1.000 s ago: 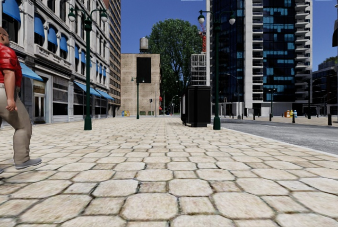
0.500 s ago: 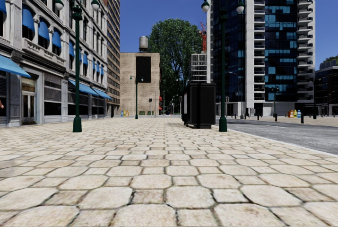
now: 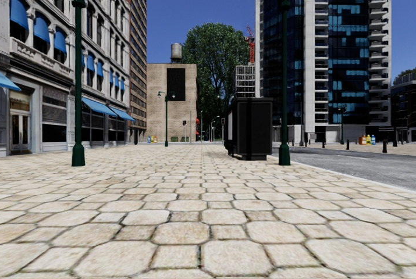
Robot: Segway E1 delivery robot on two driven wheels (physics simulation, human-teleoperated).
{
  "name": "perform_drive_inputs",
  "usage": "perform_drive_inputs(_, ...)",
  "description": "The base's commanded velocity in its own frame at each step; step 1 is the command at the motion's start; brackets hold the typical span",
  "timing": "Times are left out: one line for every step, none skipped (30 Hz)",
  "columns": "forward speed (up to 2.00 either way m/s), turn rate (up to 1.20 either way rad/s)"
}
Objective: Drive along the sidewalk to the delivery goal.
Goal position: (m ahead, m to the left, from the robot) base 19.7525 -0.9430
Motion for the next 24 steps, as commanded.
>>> perform_drive_inputs(2.00,0.00)
perform_drive_inputs(2.00,0.00)
perform_drive_inputs(2.00,0.00)
perform_drive_inputs(2.00,0.00)
perform_drive_inputs(2.00,0.00)
perform_drive_inputs(2.00,0.00)
perform_drive_inputs(2.00,0.00)
perform_drive_inputs(2.00,0.00)
perform_drive_inputs(2.00,0.00)
perform_drive_inputs(2.00,0.00)
perform_drive_inputs(2.00,0.00)
perform_drive_inputs(2.00,0.00)
perform_drive_inputs(2.00,0.00)
perform_drive_inputs(2.00,0.00)
perform_drive_inputs(2.00,0.00)
perform_drive_inputs(2.00,0.00)
perform_drive_inputs(2.00,0.00)
perform_drive_inputs(2.00,0.00)
perform_drive_inputs(2.00,0.00)
perform_drive_inputs(2.00,0.00)
perform_drive_inputs(2.00,0.00)
perform_drive_inputs(2.00,0.00)
perform_drive_inputs(2.00,0.00)
perform_drive_inputs(2.00,0.00)
